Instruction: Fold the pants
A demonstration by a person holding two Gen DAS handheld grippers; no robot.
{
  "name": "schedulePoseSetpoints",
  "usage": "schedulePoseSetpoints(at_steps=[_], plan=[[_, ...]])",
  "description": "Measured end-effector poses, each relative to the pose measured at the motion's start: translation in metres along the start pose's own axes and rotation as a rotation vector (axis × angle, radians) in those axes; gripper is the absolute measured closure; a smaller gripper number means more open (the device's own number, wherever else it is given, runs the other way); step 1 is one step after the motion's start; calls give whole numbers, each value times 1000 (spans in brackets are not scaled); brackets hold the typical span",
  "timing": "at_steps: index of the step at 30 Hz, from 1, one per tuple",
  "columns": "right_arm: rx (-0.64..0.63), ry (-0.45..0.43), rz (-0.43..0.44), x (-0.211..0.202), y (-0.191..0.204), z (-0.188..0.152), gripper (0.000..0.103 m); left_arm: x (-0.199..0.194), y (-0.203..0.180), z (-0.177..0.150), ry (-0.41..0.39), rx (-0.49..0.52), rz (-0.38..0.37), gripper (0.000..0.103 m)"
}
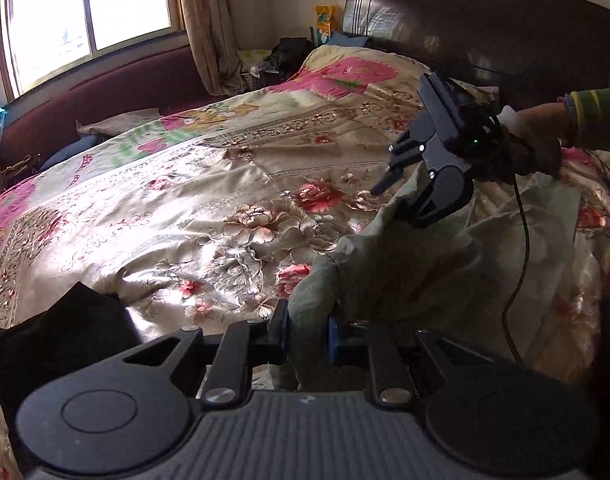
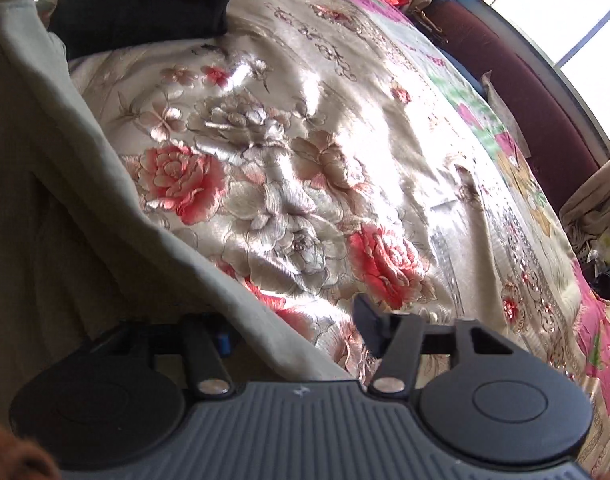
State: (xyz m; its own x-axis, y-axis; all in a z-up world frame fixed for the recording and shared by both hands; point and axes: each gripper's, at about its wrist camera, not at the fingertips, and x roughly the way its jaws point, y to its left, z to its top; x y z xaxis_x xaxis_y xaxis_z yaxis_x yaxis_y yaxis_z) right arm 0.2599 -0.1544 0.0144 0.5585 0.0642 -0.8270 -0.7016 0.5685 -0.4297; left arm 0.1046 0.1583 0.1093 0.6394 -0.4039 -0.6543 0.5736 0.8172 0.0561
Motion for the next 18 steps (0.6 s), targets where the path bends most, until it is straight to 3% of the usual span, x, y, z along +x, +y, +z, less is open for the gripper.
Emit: schedulePoseSetpoints(at_steps=[6, 10, 12, 15, 18], plan=[[149, 6, -74, -38, -15, 5, 102, 21, 32, 12, 0, -29, 103, 70], [198, -61, -207, -89, -40, 29, 102, 26, 47, 40, -57, -28, 175, 70], [204, -104, -225, -115, -41, 33, 102, 18, 48, 47, -91, -28, 196, 70], [141, -131, -293, -146, -7, 25, 102, 0, 39, 36, -123, -16, 200, 69], [124, -120, -214, -152, 57, 2, 101, -11, 21, 4, -99, 23, 216, 69]])
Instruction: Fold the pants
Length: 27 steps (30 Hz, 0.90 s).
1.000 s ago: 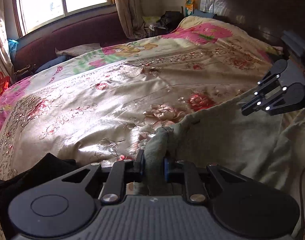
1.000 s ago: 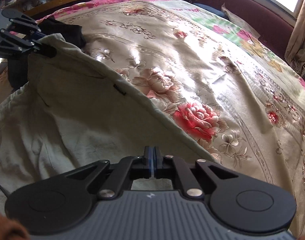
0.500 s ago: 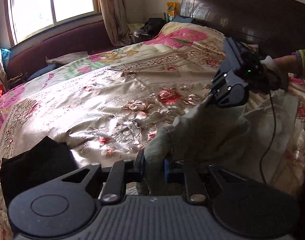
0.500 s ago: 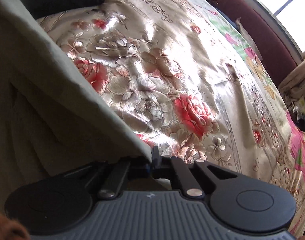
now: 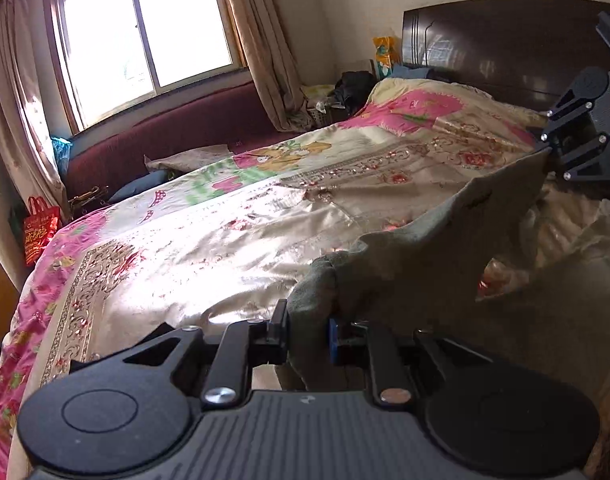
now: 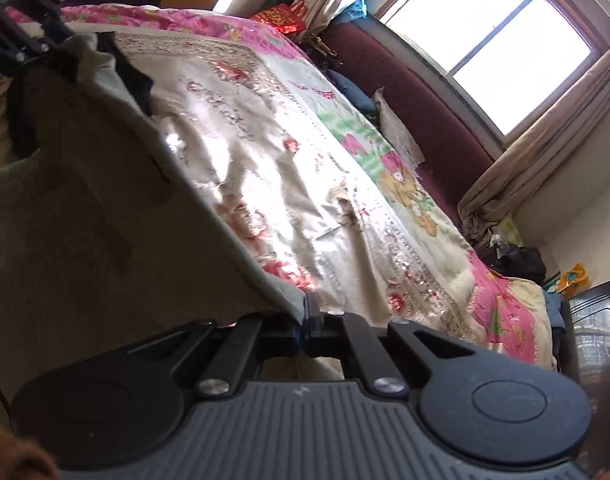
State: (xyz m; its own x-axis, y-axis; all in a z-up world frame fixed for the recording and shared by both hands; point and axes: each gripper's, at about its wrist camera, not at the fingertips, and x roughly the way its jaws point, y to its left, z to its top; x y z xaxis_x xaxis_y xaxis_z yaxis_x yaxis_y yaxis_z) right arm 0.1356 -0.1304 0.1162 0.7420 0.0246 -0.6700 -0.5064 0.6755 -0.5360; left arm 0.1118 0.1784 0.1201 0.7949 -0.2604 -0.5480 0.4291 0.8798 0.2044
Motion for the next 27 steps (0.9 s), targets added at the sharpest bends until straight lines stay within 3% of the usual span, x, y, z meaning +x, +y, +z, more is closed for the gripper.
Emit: schedulePoseSetpoints(at_steps=[3, 7, 8, 10, 14, 16, 22, 25, 27], plan=[[5, 62, 126, 5, 75, -39, 102, 0, -16, -45, 82, 13, -3, 69], [-13, 141, 203, 20, 149, -74, 101, 6, -31, -105, 207, 6, 13, 69], [-12, 134, 180, 20, 160, -78, 101, 5, -32, -115, 221, -11, 8, 69], [-37, 112, 142, 18, 164, -76, 101, 2, -31, -124, 227, -38, 6, 68], [29, 129, 174, 19, 148, -64, 101, -10, -25, -124, 183, -77, 19, 68], [-15, 130, 156, 20, 151, -64, 100, -13, -22, -125, 166, -79, 34, 62], [-65, 129, 126, 13, 169, -74, 95, -18, -35, -162, 247, -7, 75, 51], [-92, 125, 114, 9, 164, -77, 84, -30, -31, -168, 258, -33, 94, 48], [-107, 121, 94, 8, 161, -78, 67, -36, -26, -170, 269, -41, 122, 48]])
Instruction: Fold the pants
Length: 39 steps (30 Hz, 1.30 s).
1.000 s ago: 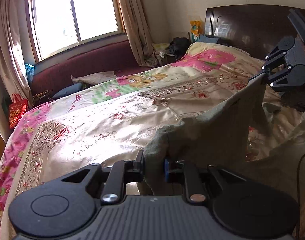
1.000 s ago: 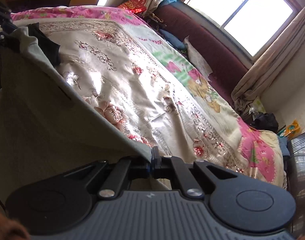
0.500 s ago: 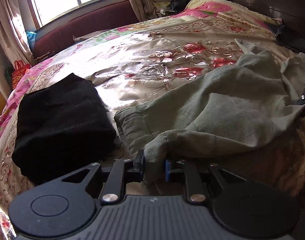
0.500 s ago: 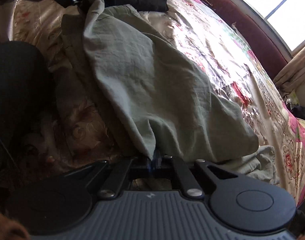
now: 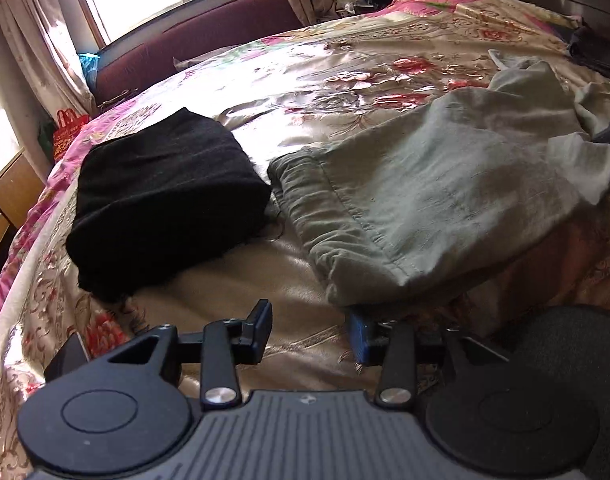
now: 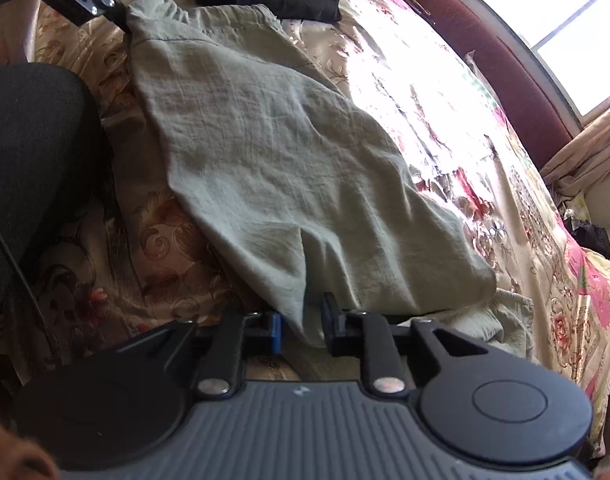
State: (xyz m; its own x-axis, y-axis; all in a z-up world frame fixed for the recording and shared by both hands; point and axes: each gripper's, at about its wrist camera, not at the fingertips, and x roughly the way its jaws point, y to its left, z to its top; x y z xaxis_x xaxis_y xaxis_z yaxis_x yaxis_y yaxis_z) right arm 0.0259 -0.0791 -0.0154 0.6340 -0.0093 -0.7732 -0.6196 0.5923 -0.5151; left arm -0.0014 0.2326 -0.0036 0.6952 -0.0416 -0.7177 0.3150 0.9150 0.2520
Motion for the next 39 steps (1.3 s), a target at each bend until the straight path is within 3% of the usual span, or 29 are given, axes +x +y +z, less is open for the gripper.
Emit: schedulePoseSetpoints(at_steps=[3, 6, 10, 12, 16, 24, 27, 31, 34, 37, 39], plan=[[35, 1, 5, -6, -3, -1, 63, -9, 8, -4, 2, -30, 35, 48], [65, -4, 8, -5, -2, 0, 63, -24, 11, 2, -44, -83, 50, 48], [100, -2, -1, 4, 0, 2, 62, -39, -10, 21, -144, -91, -6, 47], [125, -1, 12, 4, -6, 1, 61, -28, -27, 29, -112, -43, -51, 47], [189, -10, 10, -13, -29, -10, 55, 9, -61, 25, 60, 103, -59, 48], [502, -18, 29, -23, -112, -44, 51, -18, -67, 63, -32, 79, -70, 48], [649, -19, -5, -2, -155, -49, 50, -25, -94, 89, -112, 105, -142, 46], [876, 12, 16, 57, -220, -48, 48, -16, -149, 124, -182, 143, -323, 45], [1047, 56, -1, 103, -264, -46, 48, -4, -192, 143, -198, 183, -440, 44], [1091, 112, -106, 139, -290, -40, 48, 11, -221, 152, -175, 192, -493, 44], [1126, 152, -121, 162, -300, -40, 48, 20, -234, 154, -157, 190, -511, 44]])
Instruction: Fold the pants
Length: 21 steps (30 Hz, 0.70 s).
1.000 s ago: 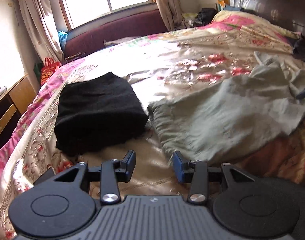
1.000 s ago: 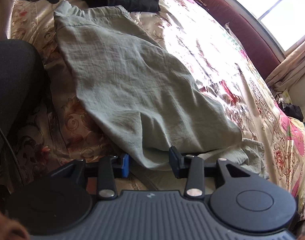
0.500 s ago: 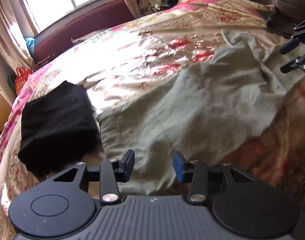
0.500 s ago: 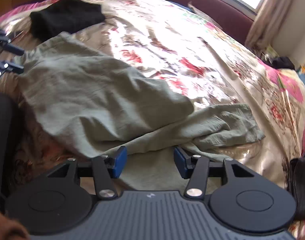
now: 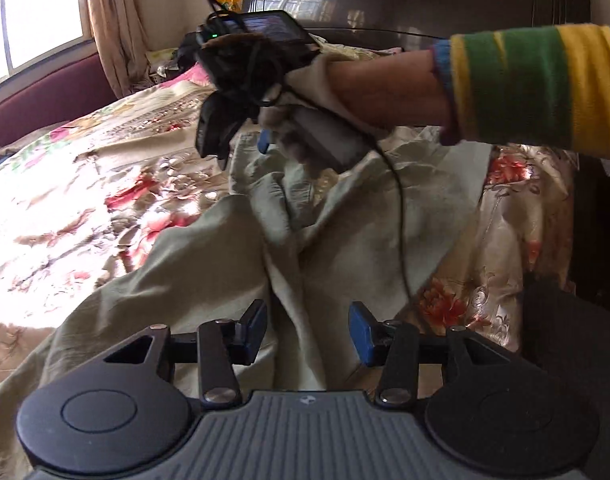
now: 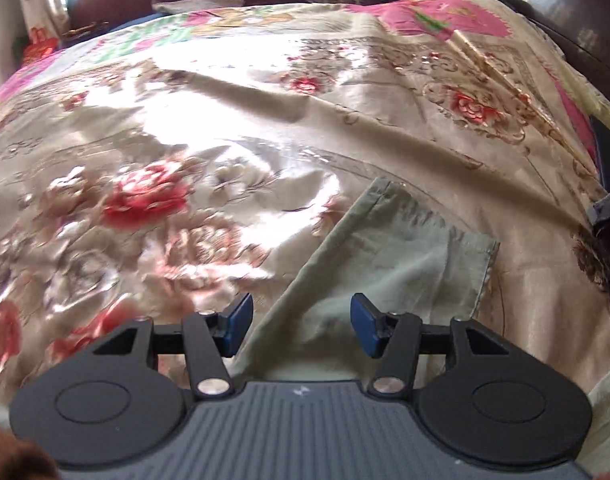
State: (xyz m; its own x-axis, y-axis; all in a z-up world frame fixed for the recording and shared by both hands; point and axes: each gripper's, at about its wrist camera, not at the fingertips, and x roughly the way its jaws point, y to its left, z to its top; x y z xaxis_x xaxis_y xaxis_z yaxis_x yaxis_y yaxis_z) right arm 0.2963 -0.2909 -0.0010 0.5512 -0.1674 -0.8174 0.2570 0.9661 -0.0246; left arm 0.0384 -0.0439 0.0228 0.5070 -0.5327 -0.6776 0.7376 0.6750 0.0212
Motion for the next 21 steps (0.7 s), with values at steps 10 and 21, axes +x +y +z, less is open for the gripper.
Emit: schedulePoseSetpoints(at_steps=[10, 21], plan=[[145, 12, 42, 7, -46, 7, 101, 23, -1, -9, 80, -32, 48, 45], [406, -323, 297, -171, -196, -51, 101, 25, -37, 25, 25, 96, 105, 45]])
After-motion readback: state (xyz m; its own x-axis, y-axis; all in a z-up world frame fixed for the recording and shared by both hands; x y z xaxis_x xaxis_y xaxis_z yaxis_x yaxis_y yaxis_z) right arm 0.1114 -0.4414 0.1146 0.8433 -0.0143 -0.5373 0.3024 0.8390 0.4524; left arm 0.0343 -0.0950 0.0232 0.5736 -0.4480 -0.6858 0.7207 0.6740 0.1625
